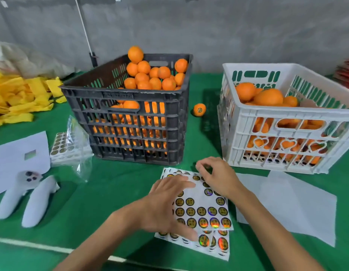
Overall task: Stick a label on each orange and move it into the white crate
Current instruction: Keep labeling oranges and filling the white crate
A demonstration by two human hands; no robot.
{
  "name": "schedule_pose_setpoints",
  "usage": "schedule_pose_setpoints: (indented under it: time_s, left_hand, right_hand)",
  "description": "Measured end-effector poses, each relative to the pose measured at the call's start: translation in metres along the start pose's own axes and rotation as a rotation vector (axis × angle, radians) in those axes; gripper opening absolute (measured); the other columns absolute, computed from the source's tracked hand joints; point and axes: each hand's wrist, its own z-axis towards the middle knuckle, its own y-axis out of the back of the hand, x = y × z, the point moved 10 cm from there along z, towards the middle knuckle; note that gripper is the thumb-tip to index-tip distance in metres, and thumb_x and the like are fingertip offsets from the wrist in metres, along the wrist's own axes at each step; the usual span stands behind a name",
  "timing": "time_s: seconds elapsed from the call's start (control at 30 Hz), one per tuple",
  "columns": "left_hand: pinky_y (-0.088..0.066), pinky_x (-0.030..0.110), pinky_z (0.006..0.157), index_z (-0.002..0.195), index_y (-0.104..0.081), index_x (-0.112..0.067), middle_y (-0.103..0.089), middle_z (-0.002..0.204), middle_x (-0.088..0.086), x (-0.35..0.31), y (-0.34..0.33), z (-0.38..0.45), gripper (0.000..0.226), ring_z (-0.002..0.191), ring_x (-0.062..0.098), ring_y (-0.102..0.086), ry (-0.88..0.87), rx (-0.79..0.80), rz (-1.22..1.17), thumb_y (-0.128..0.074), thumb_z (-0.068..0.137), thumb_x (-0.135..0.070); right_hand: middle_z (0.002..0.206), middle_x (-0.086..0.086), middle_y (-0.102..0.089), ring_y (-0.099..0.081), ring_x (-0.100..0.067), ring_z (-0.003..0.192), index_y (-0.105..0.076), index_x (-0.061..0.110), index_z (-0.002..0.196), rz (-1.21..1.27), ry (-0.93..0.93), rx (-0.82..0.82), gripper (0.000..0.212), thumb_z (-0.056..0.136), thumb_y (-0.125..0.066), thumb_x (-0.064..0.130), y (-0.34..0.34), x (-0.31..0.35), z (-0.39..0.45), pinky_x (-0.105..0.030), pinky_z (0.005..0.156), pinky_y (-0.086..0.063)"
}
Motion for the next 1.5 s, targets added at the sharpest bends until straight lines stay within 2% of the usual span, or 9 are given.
schedule_pose_setpoints:
  time_s: [0.1,0.23,0.43,0.67,0.9,1.1,1.23,1.4,1.5]
  left_hand:
    - [0.015,0.038,0.119,0.145,-0.003,-0.069,0.009,0.161,-0.035,0.004,-0.017,-0.012,0.121,0.149,-0.006,0.021,-0.004,0.054,0.031,-0.076,0.051,-0.091]
    - [0.018,0.037,0.118,0.155,-0.005,-0.054,0.013,0.16,-0.036,0.01,-0.024,-0.013,0.128,0.143,-0.014,0.027,-0.026,0.043,0.079,-0.076,0.055,-0.089]
    - [-0.006,0.037,0.128,0.156,-0.022,-0.044,-0.002,0.162,-0.032,0.012,-0.011,-0.012,0.111,0.152,-0.006,0.006,-0.047,-0.08,0.029,-0.076,0.066,-0.082]
    - [-0.037,0.035,0.121,0.152,-0.04,-0.024,-0.019,0.161,-0.022,0.007,0.005,-0.017,0.087,0.152,0.0,-0.013,-0.051,-0.31,0.024,-0.075,0.079,-0.057]
    - [-0.019,0.042,0.127,0.154,-0.038,-0.024,-0.024,0.165,-0.012,0.003,-0.01,-0.014,0.116,0.156,0.011,-0.012,-0.079,-0.332,0.12,-0.066,0.065,-0.093]
    - [-0.031,0.045,0.124,0.145,-0.051,-0.031,-0.033,0.16,-0.018,0.02,0.001,-0.003,0.097,0.153,0.004,-0.023,-0.097,-0.36,0.014,-0.075,0.067,-0.083]
    - [-0.023,0.037,0.125,0.145,-0.05,-0.039,-0.027,0.163,-0.025,0.028,0.0,0.0,0.092,0.154,0.003,-0.019,-0.085,-0.354,0.028,-0.073,0.069,-0.084]
    - [-0.003,0.032,0.127,0.148,-0.037,-0.054,-0.001,0.161,-0.041,0.039,-0.009,0.015,0.063,0.152,-0.01,0.006,0.0,-0.237,0.07,-0.054,0.092,-0.075]
    - [0.001,0.029,0.127,0.147,-0.033,-0.058,0.006,0.16,-0.043,0.033,-0.008,0.016,0.062,0.149,-0.014,0.011,-0.028,-0.171,0.171,-0.054,0.091,-0.074]
  right_hand:
    - [0.096,0.008,-0.063,-0.053,-0.017,0.097,-0.074,0.028,0.1,-0.025,0.013,0.055,0.02,0.102,-0.056,0.034,-0.011,-0.002,-0.002,-0.041,0.087,-0.047]
    - [0.092,0.008,-0.058,-0.052,-0.018,0.095,-0.076,0.028,0.1,-0.011,0.007,0.049,0.022,0.102,-0.056,0.036,-0.013,-0.003,-0.001,-0.039,0.087,-0.045]
    - [0.094,0.002,-0.061,-0.052,-0.02,0.096,-0.081,0.021,0.099,-0.021,0.023,0.061,0.03,0.103,-0.055,0.037,-0.015,-0.003,-0.002,-0.04,0.088,-0.045]
    - [0.096,0.004,-0.057,-0.05,-0.019,0.098,-0.074,0.027,0.115,-0.088,0.01,0.025,0.034,0.1,-0.054,0.051,-0.019,-0.004,0.001,-0.035,0.085,-0.04]
    - [0.113,0.014,-0.063,-0.051,-0.009,0.109,-0.07,0.028,0.127,0.03,0.045,0.046,0.033,0.101,-0.059,0.044,-0.026,0.003,-0.003,-0.029,0.092,-0.041]
    - [0.106,0.022,-0.07,-0.062,0.003,0.096,-0.076,0.029,0.114,0.219,0.002,-0.058,0.019,0.098,-0.066,0.03,-0.015,-0.001,-0.004,-0.019,0.084,-0.048]
    - [0.107,0.022,-0.071,-0.064,0.005,0.092,-0.077,0.026,0.114,0.321,-0.035,-0.043,0.033,0.098,-0.056,0.006,-0.012,-0.011,-0.004,-0.01,0.074,-0.045]
    - [0.098,0.014,-0.065,-0.058,-0.008,0.105,-0.075,0.037,0.11,0.379,-0.025,0.023,0.044,0.091,-0.058,0.001,-0.006,-0.019,0.002,-0.024,0.091,-0.046]
    - [0.09,0.005,-0.058,-0.055,-0.017,0.094,-0.075,0.043,0.114,0.5,-0.043,0.041,0.05,0.081,-0.057,0.009,-0.008,-0.025,0.001,-0.027,0.082,-0.043]
